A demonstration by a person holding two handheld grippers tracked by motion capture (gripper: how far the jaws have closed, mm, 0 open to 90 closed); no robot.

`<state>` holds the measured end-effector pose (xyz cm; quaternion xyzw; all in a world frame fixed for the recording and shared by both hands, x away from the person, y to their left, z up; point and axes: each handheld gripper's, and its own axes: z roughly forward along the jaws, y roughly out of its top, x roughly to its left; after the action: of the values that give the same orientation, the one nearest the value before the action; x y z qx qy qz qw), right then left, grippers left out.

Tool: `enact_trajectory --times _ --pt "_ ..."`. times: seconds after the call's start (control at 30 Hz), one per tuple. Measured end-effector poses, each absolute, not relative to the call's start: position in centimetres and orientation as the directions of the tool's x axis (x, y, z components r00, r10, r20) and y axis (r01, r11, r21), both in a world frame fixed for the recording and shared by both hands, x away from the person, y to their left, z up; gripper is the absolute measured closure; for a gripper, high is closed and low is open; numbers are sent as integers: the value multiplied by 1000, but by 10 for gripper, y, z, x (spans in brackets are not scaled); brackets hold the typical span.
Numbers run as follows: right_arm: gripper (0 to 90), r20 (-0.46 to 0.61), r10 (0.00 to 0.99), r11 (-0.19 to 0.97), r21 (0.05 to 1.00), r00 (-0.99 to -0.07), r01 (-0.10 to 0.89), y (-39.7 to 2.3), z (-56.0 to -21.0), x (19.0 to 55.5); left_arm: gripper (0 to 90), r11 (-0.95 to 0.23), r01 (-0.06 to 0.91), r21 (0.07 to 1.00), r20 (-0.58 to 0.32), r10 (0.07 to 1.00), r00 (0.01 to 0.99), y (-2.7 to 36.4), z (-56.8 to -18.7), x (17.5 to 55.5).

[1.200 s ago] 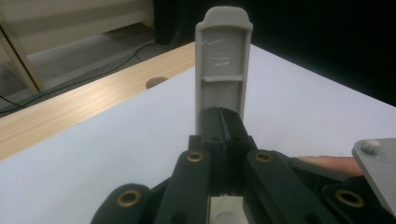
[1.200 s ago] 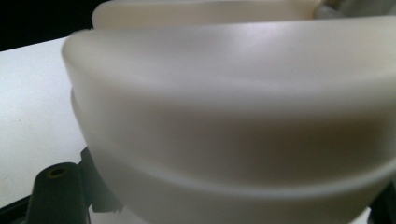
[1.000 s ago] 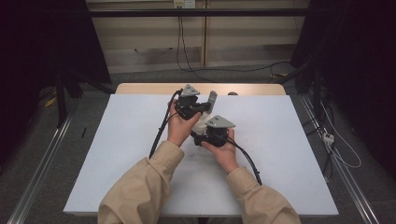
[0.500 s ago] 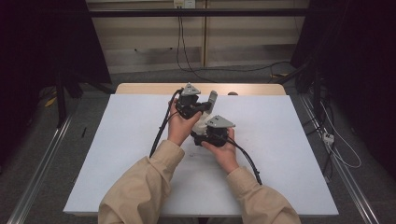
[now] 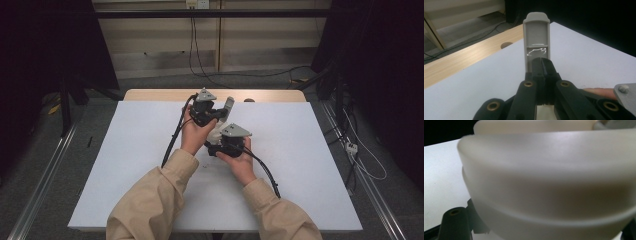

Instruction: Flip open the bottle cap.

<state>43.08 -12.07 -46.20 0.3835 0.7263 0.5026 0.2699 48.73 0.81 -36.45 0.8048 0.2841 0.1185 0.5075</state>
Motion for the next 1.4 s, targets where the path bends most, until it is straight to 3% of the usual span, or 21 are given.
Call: enact_trajectory --times 1.4 --pt "187 -15 825 210 936 -565 282 -121 -462 431 900 -343 347 873 -97 576 812 3 -370 494"
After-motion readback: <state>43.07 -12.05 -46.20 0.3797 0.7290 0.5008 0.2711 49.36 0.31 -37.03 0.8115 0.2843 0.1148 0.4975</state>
